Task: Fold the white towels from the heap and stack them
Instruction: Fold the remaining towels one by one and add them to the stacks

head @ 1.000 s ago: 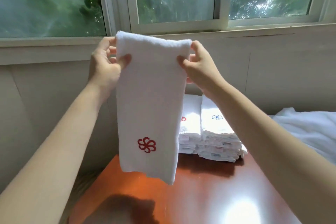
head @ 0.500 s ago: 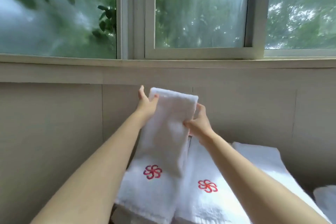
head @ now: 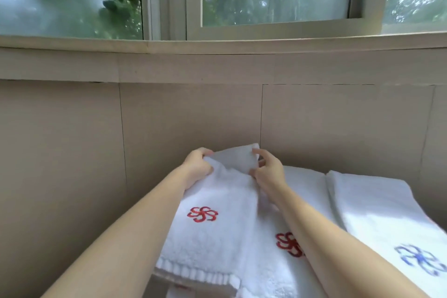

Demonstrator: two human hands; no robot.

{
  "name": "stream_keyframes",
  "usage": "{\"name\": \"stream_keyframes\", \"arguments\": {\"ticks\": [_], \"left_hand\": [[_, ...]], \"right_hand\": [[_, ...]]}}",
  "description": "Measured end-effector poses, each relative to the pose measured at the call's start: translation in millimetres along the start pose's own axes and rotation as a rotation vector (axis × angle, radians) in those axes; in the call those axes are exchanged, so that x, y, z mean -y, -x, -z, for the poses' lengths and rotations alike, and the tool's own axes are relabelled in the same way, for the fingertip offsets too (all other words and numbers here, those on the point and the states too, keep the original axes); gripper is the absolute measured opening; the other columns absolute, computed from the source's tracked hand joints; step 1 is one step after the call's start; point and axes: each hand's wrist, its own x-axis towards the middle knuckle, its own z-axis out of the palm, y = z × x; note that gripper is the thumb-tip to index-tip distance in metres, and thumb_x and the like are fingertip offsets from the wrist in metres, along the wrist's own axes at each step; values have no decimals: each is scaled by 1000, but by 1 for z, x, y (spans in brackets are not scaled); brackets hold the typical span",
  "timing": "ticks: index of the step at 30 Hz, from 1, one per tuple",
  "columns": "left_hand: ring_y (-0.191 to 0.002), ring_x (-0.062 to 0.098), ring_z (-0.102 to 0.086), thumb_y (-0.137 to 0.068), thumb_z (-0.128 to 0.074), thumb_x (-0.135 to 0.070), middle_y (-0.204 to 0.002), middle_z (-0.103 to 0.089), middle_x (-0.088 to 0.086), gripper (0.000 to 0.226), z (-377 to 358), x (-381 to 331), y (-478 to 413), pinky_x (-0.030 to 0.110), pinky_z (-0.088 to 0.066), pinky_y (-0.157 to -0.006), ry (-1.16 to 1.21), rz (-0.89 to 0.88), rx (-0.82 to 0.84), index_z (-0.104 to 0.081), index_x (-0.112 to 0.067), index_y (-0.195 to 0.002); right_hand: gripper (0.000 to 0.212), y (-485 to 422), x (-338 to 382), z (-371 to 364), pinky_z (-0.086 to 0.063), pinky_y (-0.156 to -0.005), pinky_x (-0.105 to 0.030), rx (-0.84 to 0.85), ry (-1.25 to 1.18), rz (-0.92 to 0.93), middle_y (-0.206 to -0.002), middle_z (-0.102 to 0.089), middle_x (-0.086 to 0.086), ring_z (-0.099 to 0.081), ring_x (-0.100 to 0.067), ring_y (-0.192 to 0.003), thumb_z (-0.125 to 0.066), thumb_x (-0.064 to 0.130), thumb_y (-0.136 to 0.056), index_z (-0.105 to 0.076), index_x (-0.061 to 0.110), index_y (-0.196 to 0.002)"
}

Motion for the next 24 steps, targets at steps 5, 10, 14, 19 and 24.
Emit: {"name": "stream_keyframes", "arguments": {"ticks": [5, 10, 14, 19, 24], "left_hand": [[-138, 25, -35, -100, -44, -23, -153, -33, 9, 54, -3, -7, 7, 27, -29, -110, -386, -27, 134, -26, -13, -150], [-140, 24, -32, -101, -31, -45, -155, -29, 4, 60, 13, -2, 30, 36, -24, -114, -454, 214, 383, -23, -13, -151], [-126, 26, -48, -100, -32, -45, -142, -48, 7, 56, 29, 1, 59, 32, -36, -101, -477, 235, 392, -44, -7, -140], [-138, 27, -36, -99, -31, -50, -153, -32, 10, 67, 37, 13, 101, 35, -29, -110, -272, 360, 310, -28, -6, -149], [-117, 31, -51, -99, -29, -49, -143, -43, 12, 65, 50, 0, 166, 34, -48, -79, -165, 465, 180, -24, -7, -149]], "right_hand": [[53, 11, -14, -1, -39, -97, -26, 190, 442, 42, -134, -52, -15, -49, -30, -123, -40, 2, -91, -45, 21, -141], [35, 24, -3, 0, -39, -93, -37, 230, 711, 46, -123, -44, -22, -47, -38, -111, -32, 16, -96, -41, 11, -130], [49, 48, 16, -2, -32, -101, -35, 418, 575, -120, -140, -44, -20, -43, -32, -127, -28, 40, -101, -40, 6, -134], [65, 110, 43, -2, -18, -114, -44, 532, 696, -113, -152, -23, -23, -24, -33, -141, -19, 55, -97, -19, 14, -148], [67, 181, 81, 22, -19, -115, -41, 599, 655, -136, -156, -13, -21, -23, -33, -142, -21, 53, -99, -13, 12, -151]]}}
